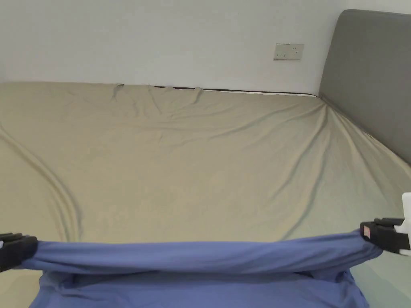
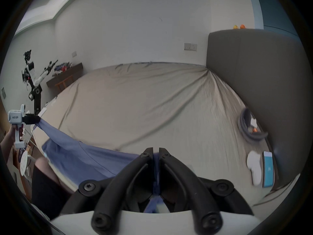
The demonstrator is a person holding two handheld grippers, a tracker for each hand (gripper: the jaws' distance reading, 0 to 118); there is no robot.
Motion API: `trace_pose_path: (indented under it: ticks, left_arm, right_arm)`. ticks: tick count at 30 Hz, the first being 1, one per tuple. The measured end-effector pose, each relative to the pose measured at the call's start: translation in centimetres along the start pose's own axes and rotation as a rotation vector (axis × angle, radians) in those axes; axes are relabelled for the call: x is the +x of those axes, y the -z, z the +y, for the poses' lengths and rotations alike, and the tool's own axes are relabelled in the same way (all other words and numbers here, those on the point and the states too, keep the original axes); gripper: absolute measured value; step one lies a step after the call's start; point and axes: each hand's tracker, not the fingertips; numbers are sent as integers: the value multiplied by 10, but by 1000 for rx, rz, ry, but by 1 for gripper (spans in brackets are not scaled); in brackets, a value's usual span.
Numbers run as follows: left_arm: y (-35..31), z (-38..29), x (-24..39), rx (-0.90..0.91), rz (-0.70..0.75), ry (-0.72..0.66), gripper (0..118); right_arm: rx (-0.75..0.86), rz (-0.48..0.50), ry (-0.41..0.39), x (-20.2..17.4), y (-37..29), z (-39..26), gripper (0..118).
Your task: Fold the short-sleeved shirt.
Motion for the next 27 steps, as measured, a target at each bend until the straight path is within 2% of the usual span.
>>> trace_pose_path:
  ticks: [3,6,12,14,15,16,17,18,20,21,23,24,25,26,27]
  left_arm:
    - [3,-32,0,-45,3,2,2]
    - [17,-58,-4,-98,27,10,2]
    - [38,-92,-12,-214,52,27,2]
    - [41,-100,-15,-222,73,21,2]
    - [40,-100,-17,-209,64,-1,2]
    - [38,-99,-16,-199,73,-37,2]
    - [36,-96,-12,-199,74,-32,6]
    - [35,-95,-8,-190,73,-1,28]
    - [31,-92,-1,-182,119,94,88]
    - [25,-87,2,-161,142,104,107]
    - [-1,-68,6,-23,88,36,107]
    - [-17,-57,10,44,63,3,107]
    - [-32,-47,17,98,52,-15,107]
    - [-49,-37,25,171,52,-14,107]
    - [-67,-29,36,268,65,-12,107]
  right_arm:
    - [-53,-10,18,-3,4,-38,6]
    - [-121,-41,-29,-10,17,-71,6]
    - [-222,-117,-54,-4,40,-115,5]
    - [-306,-274,-137,9,51,-133,5]
    - [-296,-243,-84,19,49,-140,5]
    - [-173,-164,62,28,40,-138,5]
    - [-197,-174,148,34,34,-140,5]
    - [-183,-200,140,35,30,-140,5]
    - [-91,-243,52,30,20,-134,5]
    - [-47,-243,63,20,7,-126,5]
    - [71,-223,115,11,-14,-107,6]
    - [160,-234,112,2,-27,-94,12]
    - [233,-245,100,-11,-42,-82,24]
    - [313,-256,92,-23,-55,-70,45]
    - [396,-266,96,-36,-68,-58,53]
